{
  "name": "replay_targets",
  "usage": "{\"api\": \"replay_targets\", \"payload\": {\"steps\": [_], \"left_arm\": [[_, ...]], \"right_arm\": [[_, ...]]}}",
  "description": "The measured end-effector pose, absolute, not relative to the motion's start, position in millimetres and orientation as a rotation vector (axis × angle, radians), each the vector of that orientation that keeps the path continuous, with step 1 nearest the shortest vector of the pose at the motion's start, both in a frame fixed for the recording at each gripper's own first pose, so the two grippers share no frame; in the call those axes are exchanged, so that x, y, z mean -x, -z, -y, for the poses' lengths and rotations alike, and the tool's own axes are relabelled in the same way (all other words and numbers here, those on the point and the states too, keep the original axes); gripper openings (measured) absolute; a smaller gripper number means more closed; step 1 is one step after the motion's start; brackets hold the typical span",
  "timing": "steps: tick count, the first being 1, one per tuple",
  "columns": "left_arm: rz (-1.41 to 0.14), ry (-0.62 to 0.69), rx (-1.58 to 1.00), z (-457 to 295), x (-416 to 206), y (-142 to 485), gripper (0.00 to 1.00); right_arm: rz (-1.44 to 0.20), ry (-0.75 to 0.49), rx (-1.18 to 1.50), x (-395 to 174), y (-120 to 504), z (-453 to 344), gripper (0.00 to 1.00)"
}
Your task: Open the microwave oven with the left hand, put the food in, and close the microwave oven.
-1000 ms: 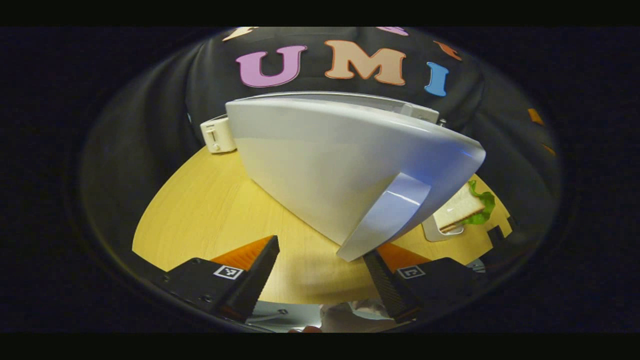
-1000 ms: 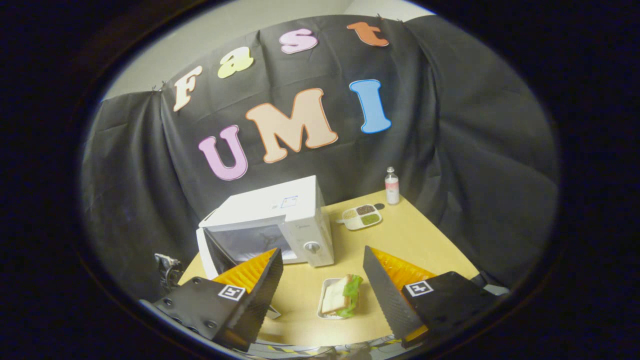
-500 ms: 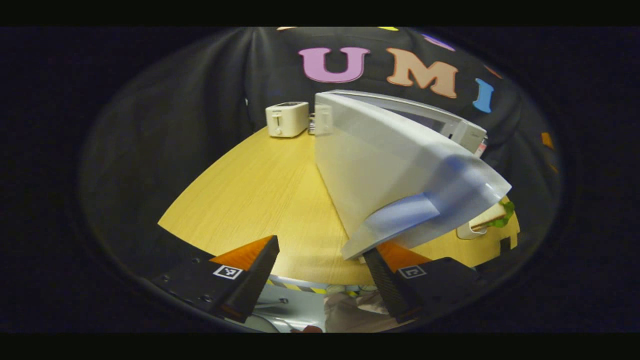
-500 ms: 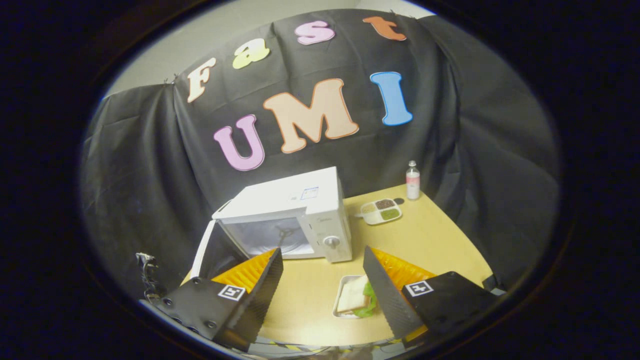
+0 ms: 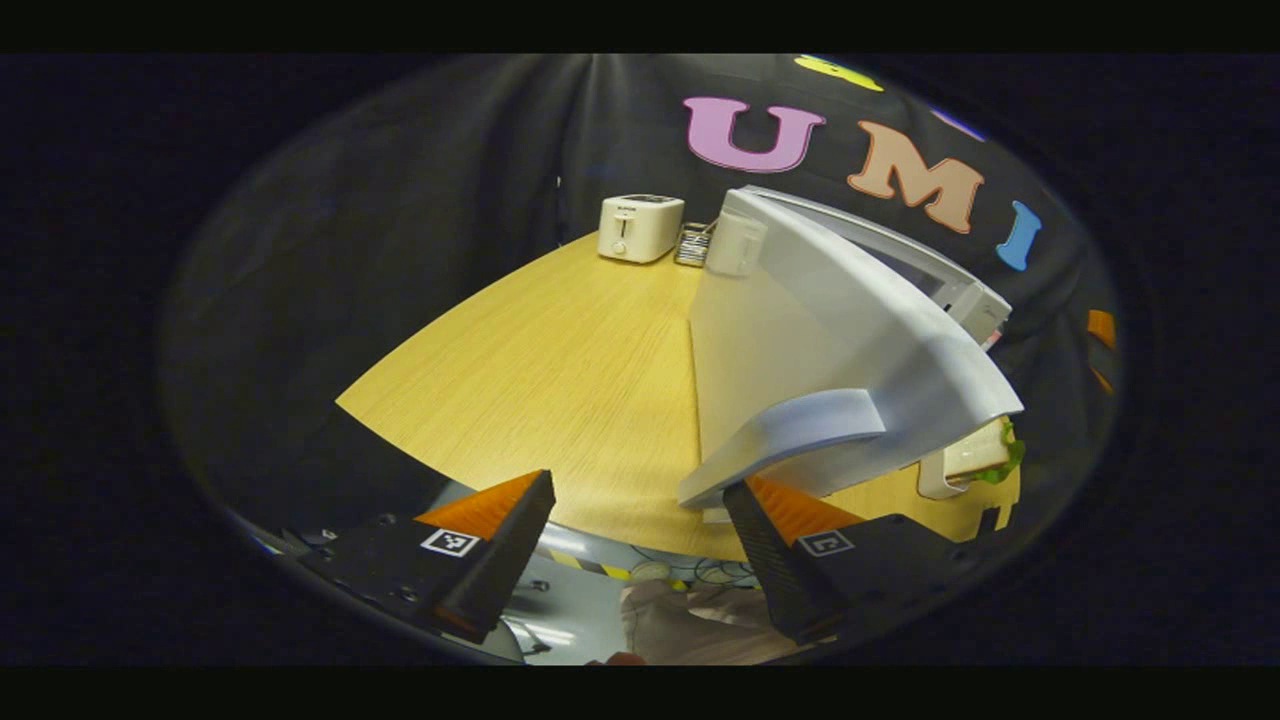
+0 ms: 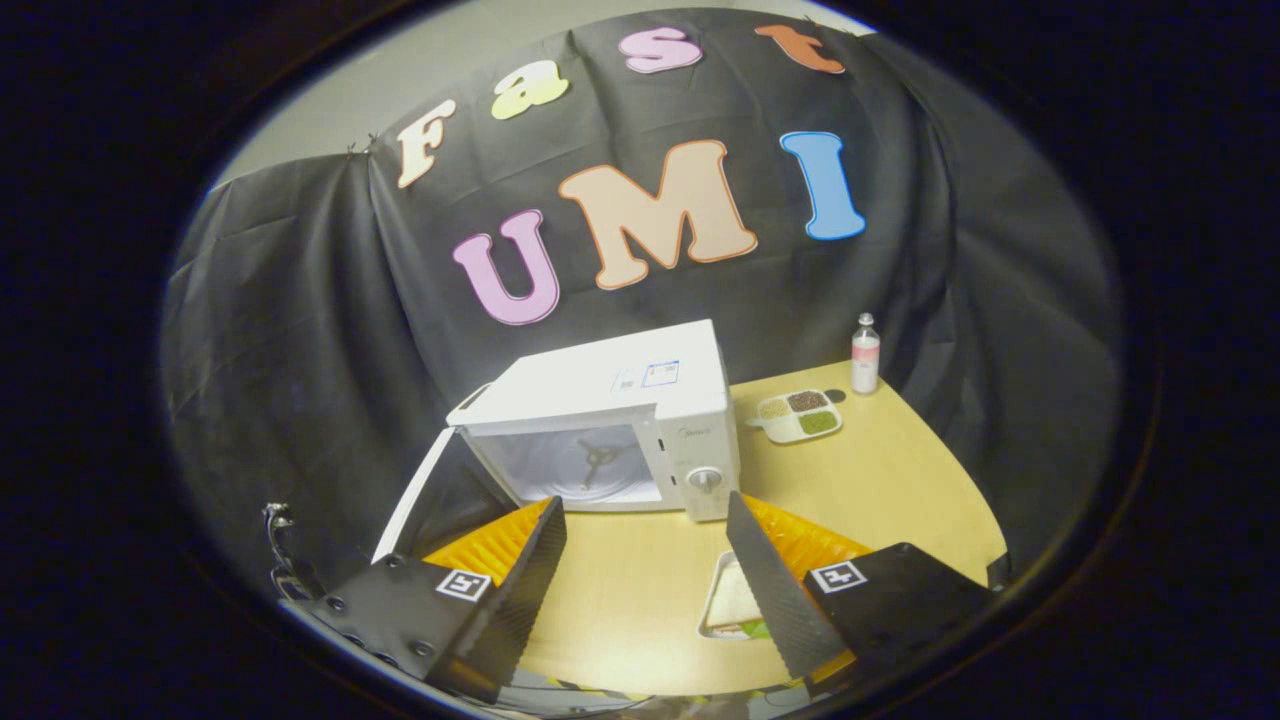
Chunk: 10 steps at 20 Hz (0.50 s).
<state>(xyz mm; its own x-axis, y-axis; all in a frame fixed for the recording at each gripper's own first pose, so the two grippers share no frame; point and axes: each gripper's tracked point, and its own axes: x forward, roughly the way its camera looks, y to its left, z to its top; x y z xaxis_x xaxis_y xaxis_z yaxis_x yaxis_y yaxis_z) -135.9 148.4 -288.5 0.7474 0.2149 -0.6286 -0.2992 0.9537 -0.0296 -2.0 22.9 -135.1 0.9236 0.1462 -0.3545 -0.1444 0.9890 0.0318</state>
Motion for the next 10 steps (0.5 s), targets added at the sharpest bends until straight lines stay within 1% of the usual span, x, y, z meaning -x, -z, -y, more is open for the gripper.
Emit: {"api": "replay_targets", "payload": {"steps": [3,5,6,7,8,10], "left_arm": [[-0.667,-0.338,0.097,-167.9,142.8,282.7,1.00],[-0.648,-0.408,0.064,-193.4,148.8,277.3,0.98],[-0.642,-0.443,0.066,-205.5,151.2,275.7,1.00],[-0.635,-0.481,0.073,-219.1,153.3,274.3,0.99],[-0.628,-0.538,0.084,-234.4,157.2,272.6,0.98],[-0.587,-0.635,0.121,-260.0,165.8,259.8,0.97]], "right_arm": [[-0.370,-0.148,-0.004,-1.5,139.9,-27.6,0.92],[-0.378,-0.151,-0.006,-5.3,144.5,-31.6,0.91],[-0.384,-0.155,-0.006,-7.7,146.2,-33.1,0.91],[-0.387,-0.159,-0.006,-10.4,148.2,-35.7,0.92],[-0.388,-0.161,-0.005,-13.2,148.8,-37.3,0.99],[-0.391,-0.158,-0.004,-19.5,151.0,-36.4,0.99]]}}
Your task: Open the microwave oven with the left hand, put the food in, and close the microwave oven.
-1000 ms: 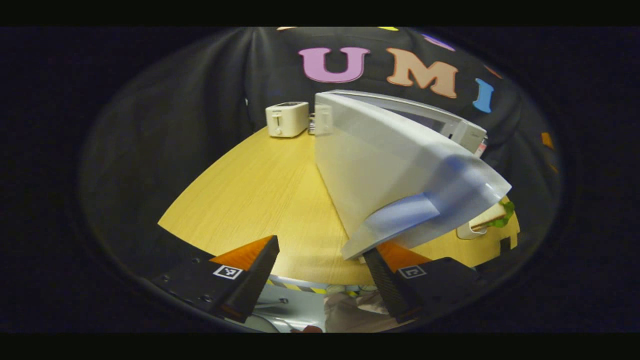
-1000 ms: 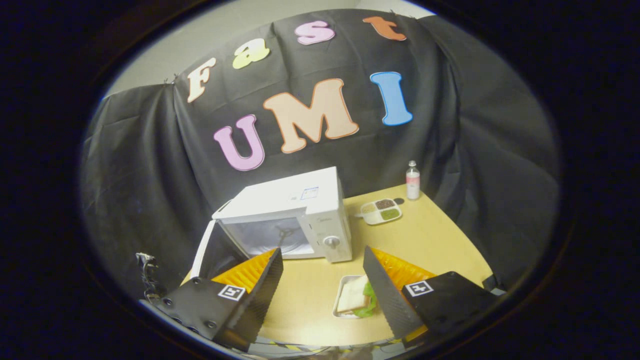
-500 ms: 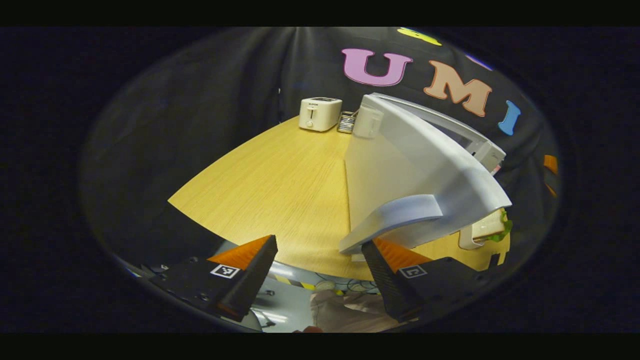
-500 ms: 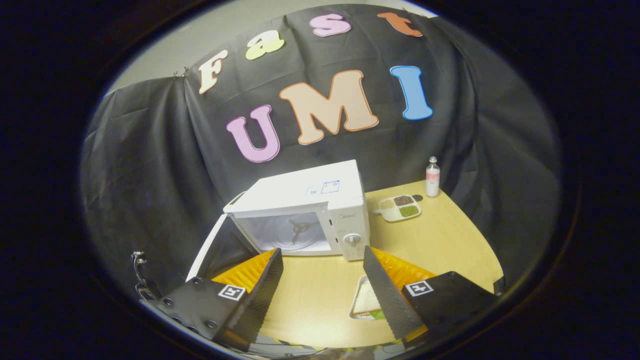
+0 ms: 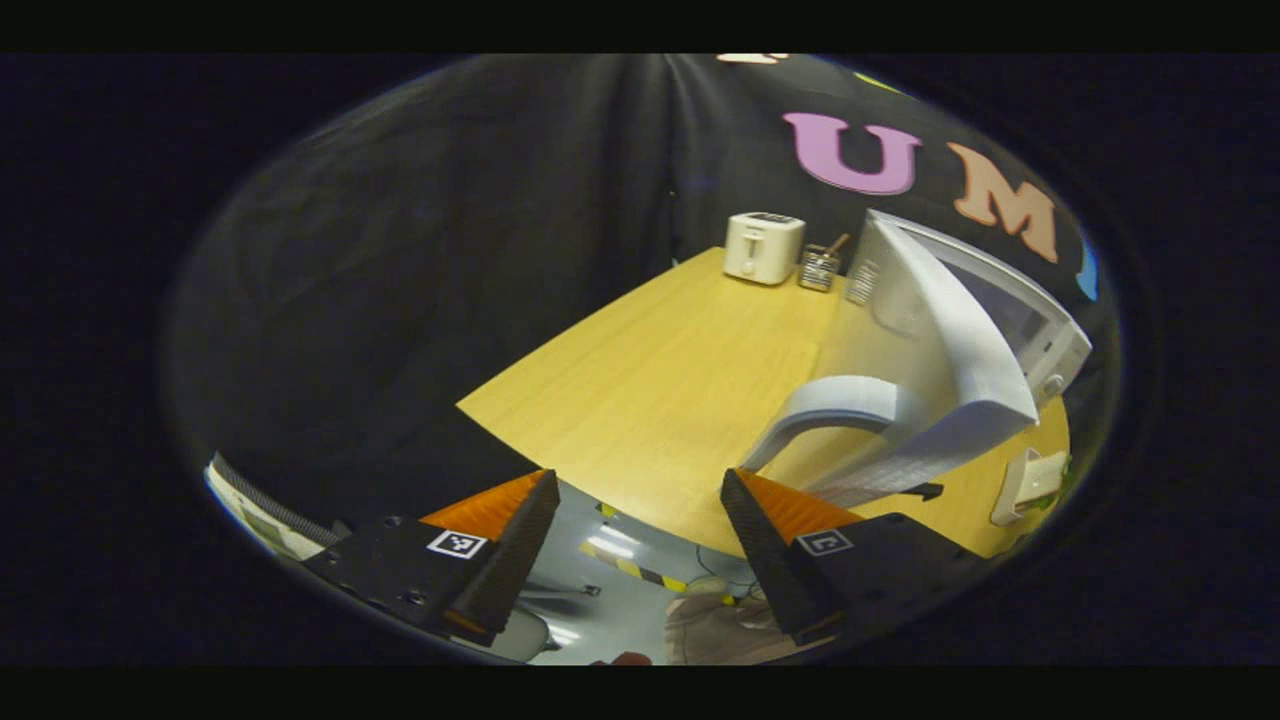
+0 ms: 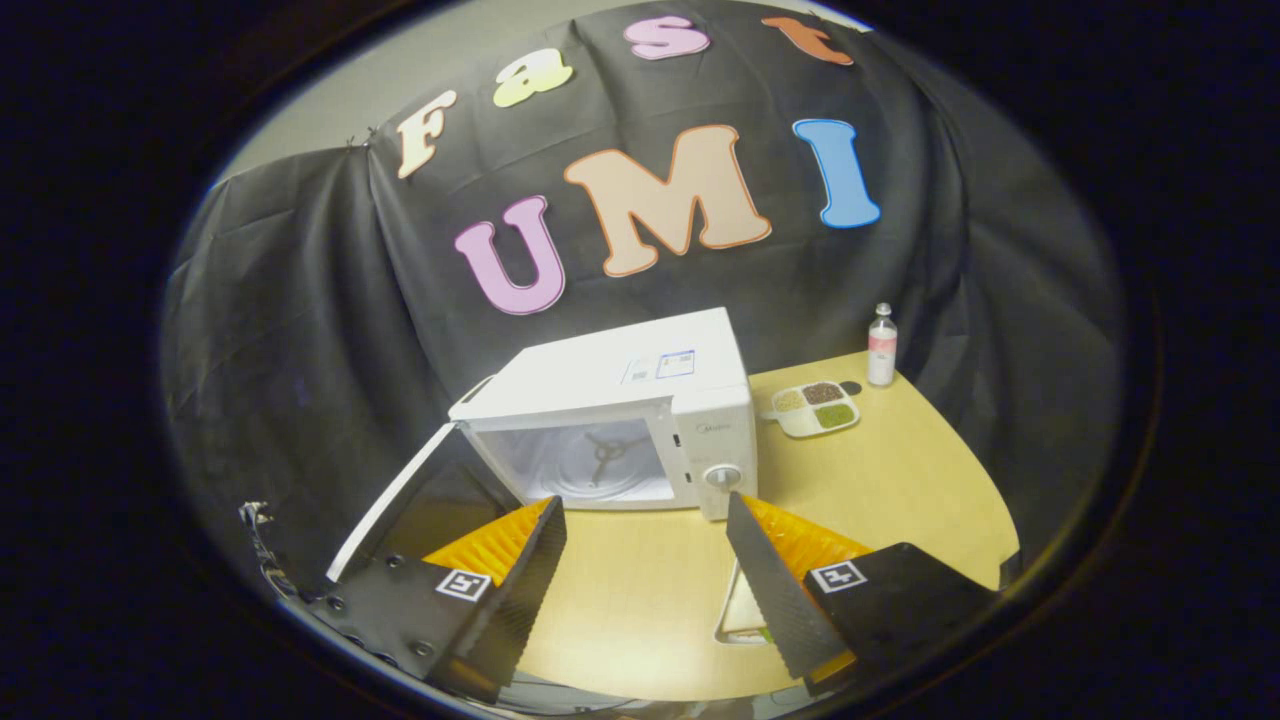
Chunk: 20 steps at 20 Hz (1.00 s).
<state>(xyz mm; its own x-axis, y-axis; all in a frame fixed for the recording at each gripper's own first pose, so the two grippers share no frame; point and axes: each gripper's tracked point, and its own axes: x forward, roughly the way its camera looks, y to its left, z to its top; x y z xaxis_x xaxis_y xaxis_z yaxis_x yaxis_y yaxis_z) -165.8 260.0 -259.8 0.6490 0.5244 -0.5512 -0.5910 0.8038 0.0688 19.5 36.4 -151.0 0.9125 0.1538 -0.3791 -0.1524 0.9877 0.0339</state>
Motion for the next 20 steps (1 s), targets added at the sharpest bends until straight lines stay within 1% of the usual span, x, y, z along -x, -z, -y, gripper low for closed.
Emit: {"api": "replay_targets", "payload": {"steps": [1,4,6,10,11,16,20], "left_arm": [[-0.563,-0.678,0.136,-270.4,171.3,252.0,0.95],[-0.504,-0.788,0.138,-296.1,182.7,230.4,0.95],[-0.459,-0.833,0.113,-302.9,188.4,214.3,0.96],[-0.370,-0.876,0.090,-288.3,194.3,176.6,0.95],[-0.347,-0.876,0.101,-279.4,193.1,170.2,0.95],[-0.274,-0.889,0.112,-237.6,200.8,147.7,0.94],[-0.226,-0.936,0.165,-205.4,208.3,146.8,0.95]], "right_arm": [[-0.393,-0.154,-0.005,-22.1,151.8,-35.8,0.92],[-0.420,-0.121,-0.007,-30.8,157.7,-23.7,0.92],[-0.467,-0.094,-0.007,-36.5,168.4,-9.5,0.91],[-0.572,-0.051,0.014,-46.2,187.7,24.1,0.92],[-0.591,-0.048,0.012,-47.2,189.7,30.7,1.00],[-0.735,-0.043,0.022,-50.7,217.3,62.3,0.99],[-0.949,-0.037,0.037,-37.9,262.7,92.0,0.99]]}}
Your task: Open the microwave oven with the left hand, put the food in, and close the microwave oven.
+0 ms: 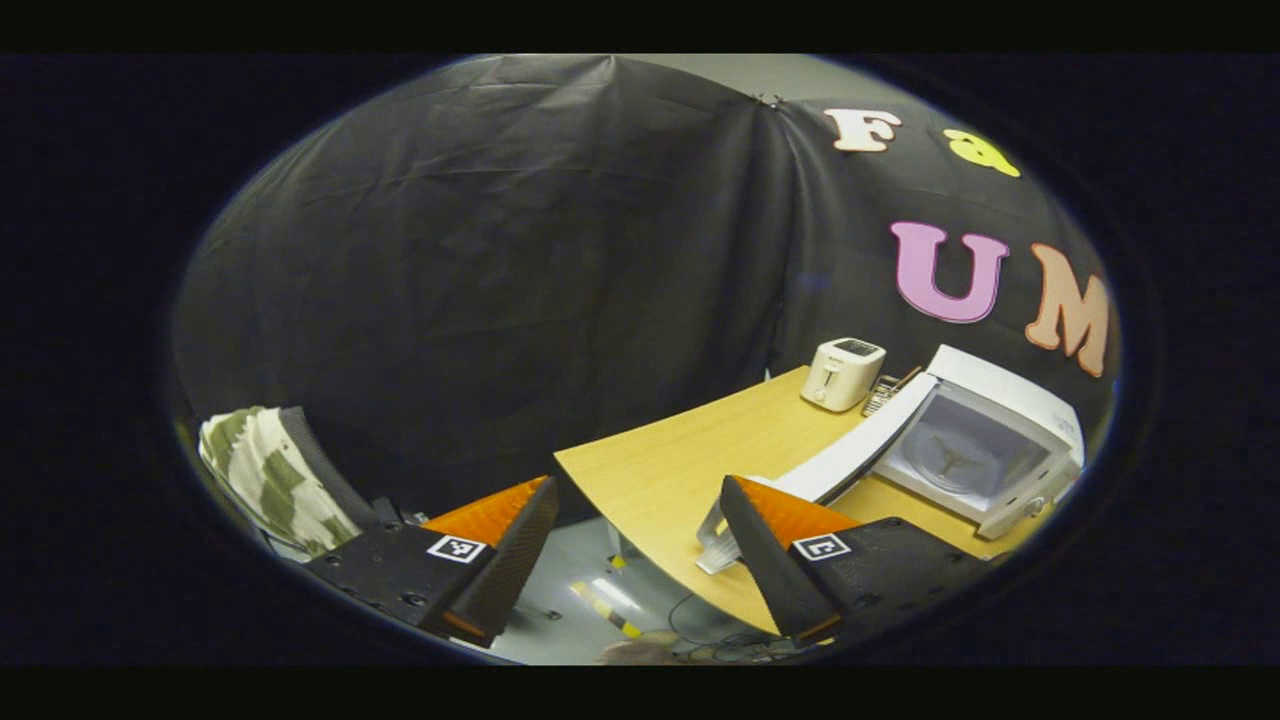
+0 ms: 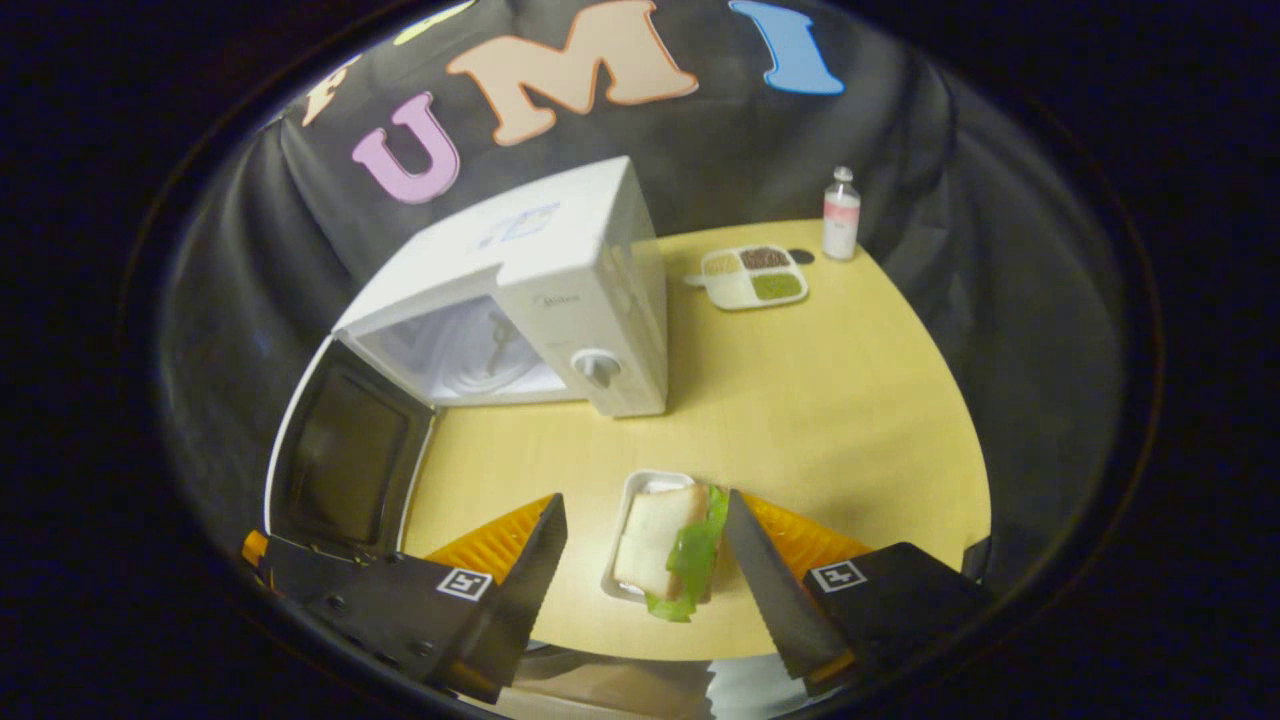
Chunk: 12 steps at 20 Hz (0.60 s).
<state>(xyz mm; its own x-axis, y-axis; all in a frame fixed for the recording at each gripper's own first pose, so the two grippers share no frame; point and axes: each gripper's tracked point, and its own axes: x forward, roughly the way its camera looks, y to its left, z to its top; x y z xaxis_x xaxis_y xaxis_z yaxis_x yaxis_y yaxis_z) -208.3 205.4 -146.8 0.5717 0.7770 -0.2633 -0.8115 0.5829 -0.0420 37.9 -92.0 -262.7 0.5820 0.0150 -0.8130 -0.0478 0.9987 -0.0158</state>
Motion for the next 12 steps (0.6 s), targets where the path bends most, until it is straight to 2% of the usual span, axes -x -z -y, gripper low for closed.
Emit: {"api": "replay_targets", "payload": {"steps": [3,4,7,9,10,12], "left_arm": [[-0.228,-0.954,0.168,-183.8,212.1,153.2,0.96],[-0.234,-0.947,0.179,-173.9,210.4,157.3,0.96],[-0.251,-0.963,0.190,-159.7,215.7,165.2,0.94],[-0.257,-0.985,0.215,-151.8,221.5,169.4,0.96],[-0.255,-0.989,0.233,-148.0,222.8,173.0,0.97],[-0.269,-0.997,0.245,-141.4,227.4,179.6,0.97]], "right_arm": [[-1.057,-0.030,0.081,-28.3,284.9,113.7,0.98],[-1.085,-0.034,0.082,-26.5,291.9,116.1,0.89],[-1.154,-0.057,0.057,-25.0,308.6,115.5,0.89],[-1.200,-0.076,0.037,-24.0,319.0,111.0,0.89],[-1.224,-0.085,0.036,-24.4,323.2,110.4,0.84],[-1.263,-0.093,0.054,-23.4,332.6,112.3,0.87]]}}
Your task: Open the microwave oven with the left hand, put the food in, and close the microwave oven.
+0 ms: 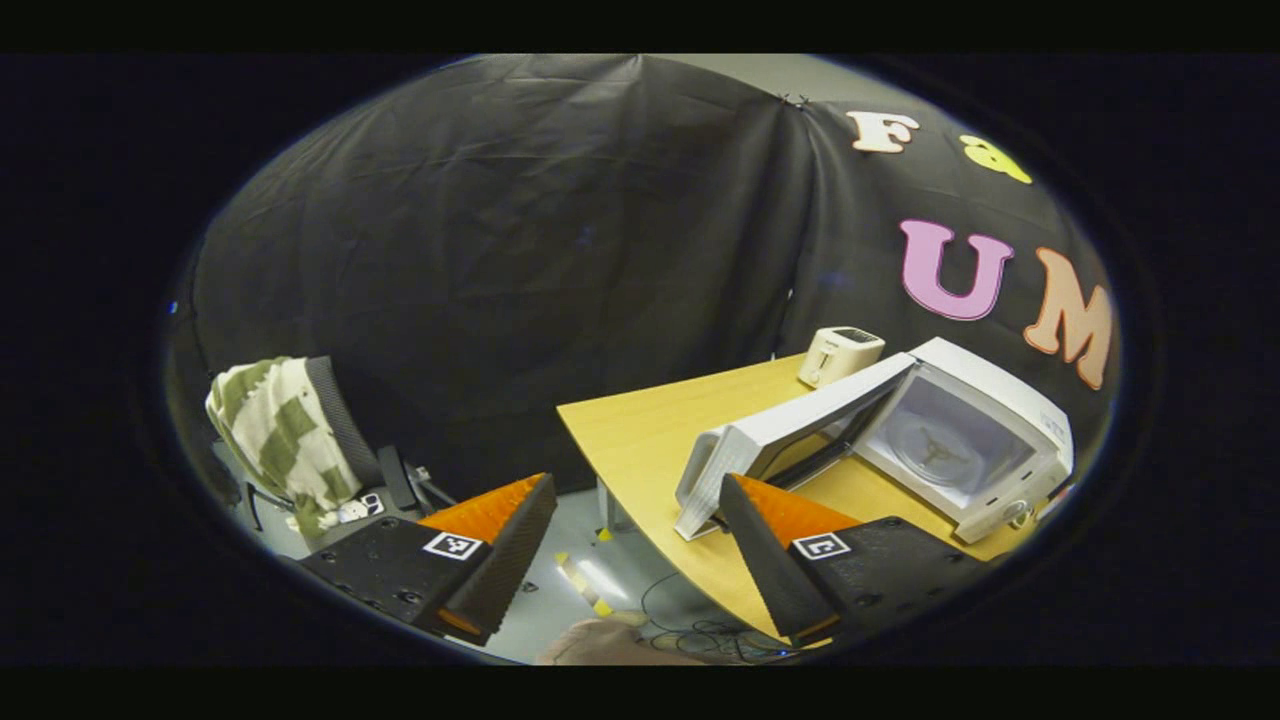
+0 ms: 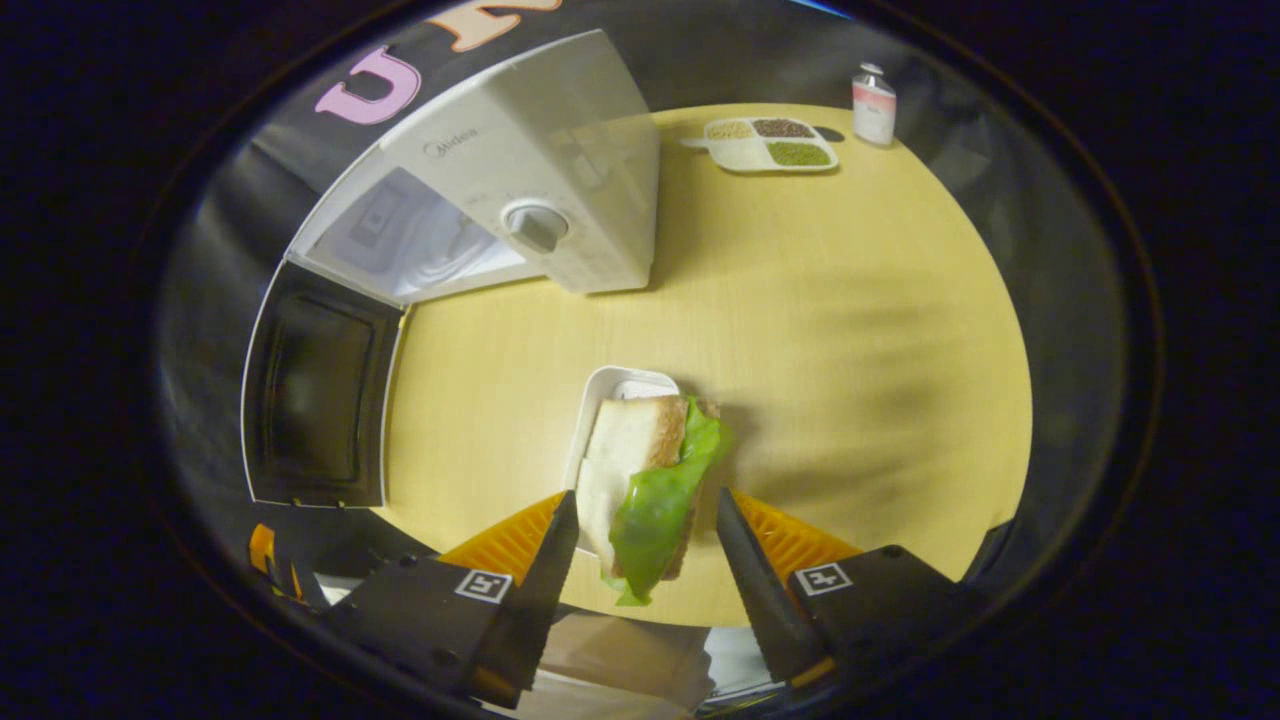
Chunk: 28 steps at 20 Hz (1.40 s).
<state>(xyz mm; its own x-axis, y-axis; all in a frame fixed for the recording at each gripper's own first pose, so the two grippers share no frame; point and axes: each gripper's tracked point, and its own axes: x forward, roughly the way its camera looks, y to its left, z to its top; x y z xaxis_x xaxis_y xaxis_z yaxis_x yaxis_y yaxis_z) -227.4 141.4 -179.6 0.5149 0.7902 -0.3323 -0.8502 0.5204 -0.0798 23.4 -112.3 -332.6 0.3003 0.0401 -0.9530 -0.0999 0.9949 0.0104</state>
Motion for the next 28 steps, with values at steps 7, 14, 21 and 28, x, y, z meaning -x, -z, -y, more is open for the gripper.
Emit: {"api": "replay_targets", "payload": {"steps": [7,14,21,28], "left_arm": [[-0.295,-1.058,0.247,-130.2,248.5,184.3,0.94],[-0.340,-1.044,0.250,-123.4,263.4,195.0,0.97],[-0.384,-0.960,0.272,-140.8,254.8,209.3,0.97],[-0.409,-0.830,0.274,-199.2,221.6,210.9,0.97]], "right_arm": [[-1.312,-0.096,0.002,-29.0,353.4,112.4,0.62],[-1.283,-0.116,-0.034,-28.1,351.9,106.9,0.46],[-1.165,-0.069,-0.111,-25.6,335.5,94.4,0.37],[-1.044,0.005,-0.211,-14.2,306.6,58.8,0.38]]}}
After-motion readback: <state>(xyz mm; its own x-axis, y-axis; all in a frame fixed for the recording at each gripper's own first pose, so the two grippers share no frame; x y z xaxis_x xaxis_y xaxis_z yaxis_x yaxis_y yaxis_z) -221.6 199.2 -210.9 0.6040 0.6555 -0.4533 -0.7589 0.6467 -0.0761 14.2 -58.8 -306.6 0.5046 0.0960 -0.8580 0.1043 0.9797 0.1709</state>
